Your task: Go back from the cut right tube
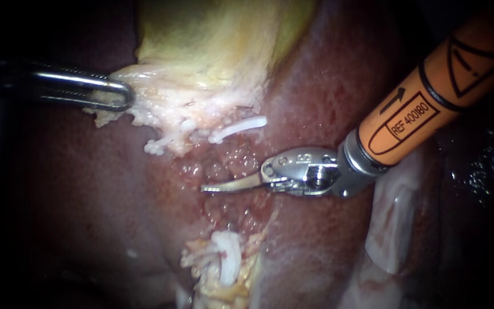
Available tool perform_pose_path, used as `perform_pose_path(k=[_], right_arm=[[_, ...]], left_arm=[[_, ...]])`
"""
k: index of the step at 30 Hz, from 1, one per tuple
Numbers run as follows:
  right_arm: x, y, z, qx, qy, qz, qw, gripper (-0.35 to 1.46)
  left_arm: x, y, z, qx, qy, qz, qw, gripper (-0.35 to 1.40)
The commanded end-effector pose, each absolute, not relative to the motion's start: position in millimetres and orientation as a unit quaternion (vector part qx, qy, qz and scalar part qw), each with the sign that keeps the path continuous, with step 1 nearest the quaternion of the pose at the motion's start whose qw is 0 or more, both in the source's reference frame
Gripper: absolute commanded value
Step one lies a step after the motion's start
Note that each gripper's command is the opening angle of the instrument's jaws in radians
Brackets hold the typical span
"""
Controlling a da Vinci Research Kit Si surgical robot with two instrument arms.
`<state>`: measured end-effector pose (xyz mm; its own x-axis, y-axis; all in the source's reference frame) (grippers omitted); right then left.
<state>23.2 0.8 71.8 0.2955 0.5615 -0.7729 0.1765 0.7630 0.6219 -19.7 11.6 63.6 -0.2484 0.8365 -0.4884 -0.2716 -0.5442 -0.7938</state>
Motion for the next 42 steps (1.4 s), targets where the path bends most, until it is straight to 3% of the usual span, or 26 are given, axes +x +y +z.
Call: perform_pose_path(k=[1, 4, 5, 6, 9, 14, 18, 21, 26, 30, 36, 42], right_arm=[[23.2, 0.9, 71.8, 0.32, 0.579, 0.129, 0.739, -0.35], [23.3, 0.8, 71.8, 0.327, 0.582, 0.131, 0.733, -0.35], [23.4, 0.8, 71.8, 0.327, 0.586, 0.131, 0.73, 0.07], [23.5, 0.8, 71.9, 0.326, 0.59, 0.136, 0.726, 0.37], [23.6, 0.8, 71.9, 0.317, 0.594, 0.145, 0.725, 0.83], [23.4, 0.5, 71.9, 0.304, 0.593, 0.154, 0.73, 1.08], [22.6, -0.2, 71.6, 0.268, 0.584, 0.198, 0.74, 1.4], [21.2, -0.6, 71.1, 0.233, 0.575, 0.233, 0.748, 1.43], [17.3, -0.9, 70.1, 0.159, 0.574, 0.202, 0.777, 1.43], [14.1, -0.1, 69.2, 0.119, 0.545, 0.167, 0.813, 1.43], [10.9, 1.5, 67.5, 0.082, 0.499, 0.14, 0.851, 1.43], [9.5, 2.1, 66.8, 0.08, 0.499, 0.126, 0.854, 1.43]], left_arm=[[-19.7, 11.5, 63.6, -0.483, -0.292, 0.734, 0.377, -0.35], [-19.7, 11.5, 63.6, -0.483, -0.292, 0.734, 0.377, -0.35], [-19.7, 11.5, 63.6, -0.483, -0.292, 0.734, 0.377, -0.35], [-19.7, 11.6, 63.6, -0.483, -0.292, 0.734, 0.377, -0.35], [-19.7, 11.5, 63.6, -0.483, -0.292, 0.734, 0.377, -0.35], [-19.7, 11.5, 63.6, -0.483, -0.293, 0.734, 0.377, -0.35], [-19.7, 11.5, 63.6, -0.483, -0.293, 0.734, 0.377, -0.35], [-19.7, 11.5, 63.6, -0.483, -0.293, 0.734, 0.377, -0.35], [-19.6, 11.6, 63.6, -0.483, -0.293, 0.734, 0.377, -0.35], [-19.6, 11.6, 63.6, -0.483, -0.293, 0.734, 0.377, -0.35], [-19.6, 11.6, 63.7, -0.483, -0.293, 0.734, 0.377, -0.35], [-19.7, 11.3, 64.0, -0.483, -0.291, 0.734, 0.377, -0.35]])
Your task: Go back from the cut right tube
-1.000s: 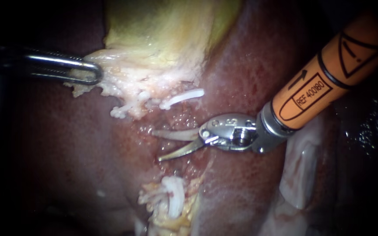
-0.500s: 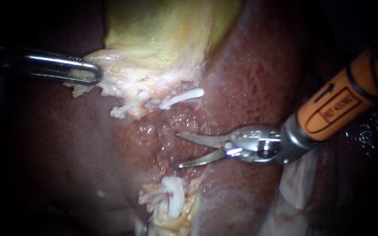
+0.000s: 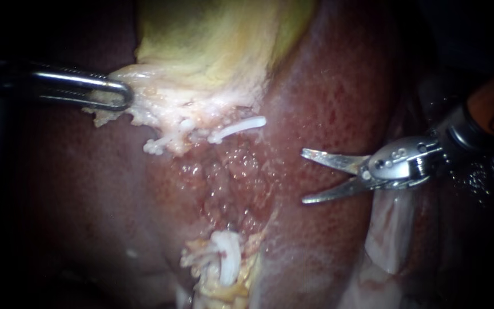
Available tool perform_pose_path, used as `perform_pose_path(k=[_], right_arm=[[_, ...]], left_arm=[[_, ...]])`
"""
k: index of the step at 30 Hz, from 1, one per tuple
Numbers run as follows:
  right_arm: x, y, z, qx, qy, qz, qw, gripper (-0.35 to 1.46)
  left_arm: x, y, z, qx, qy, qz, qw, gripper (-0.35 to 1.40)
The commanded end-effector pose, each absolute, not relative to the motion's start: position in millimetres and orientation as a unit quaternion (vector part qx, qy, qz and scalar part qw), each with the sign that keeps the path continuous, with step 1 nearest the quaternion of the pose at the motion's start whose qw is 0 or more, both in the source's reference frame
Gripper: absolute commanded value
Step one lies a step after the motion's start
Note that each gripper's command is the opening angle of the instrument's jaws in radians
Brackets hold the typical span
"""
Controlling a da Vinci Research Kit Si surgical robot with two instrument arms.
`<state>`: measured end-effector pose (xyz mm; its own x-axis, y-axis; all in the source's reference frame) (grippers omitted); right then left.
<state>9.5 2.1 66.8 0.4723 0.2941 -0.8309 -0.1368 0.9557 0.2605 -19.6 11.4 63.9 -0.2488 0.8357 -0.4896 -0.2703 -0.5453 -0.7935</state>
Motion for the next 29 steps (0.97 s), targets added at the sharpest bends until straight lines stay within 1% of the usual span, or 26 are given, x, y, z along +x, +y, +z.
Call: perform_pose_path(k=[1, 7, 10, 18, 29], right_arm=[[9.5, 2.1, 66.8, 0.08, 0.499, 0.126, 0.854, 1.43], [9.4, 2.1, 66.8, 0.076, 0.499, 0.118, 0.855, 1.43], [9.1, 2.1, 66.8, 0.077, 0.5, 0.117, 0.855, 1.43], [8.4, 1.9, 66.7, 0.078, 0.501, 0.116, 0.854, 1.43], [8.4, 1.8, 66.4, 0.082, 0.502, 0.113, 0.854, 1.43]], left_arm=[[-19.9, 11.2, 64.1, -0.483, -0.29, 0.735, 0.377, -0.35], [-20.8, 10.4, 65.3, -0.483, -0.285, 0.736, 0.378, -0.35], [-21.7, 9.8, 66.5, -0.484, -0.28, 0.738, 0.378, -0.35], [-24.6, 7.9, 69.4, -0.485, -0.286, 0.741, 0.366, -0.35], [-24.9, 7.8, 69.6, -0.486, -0.286, 0.742, 0.361, -0.35]])
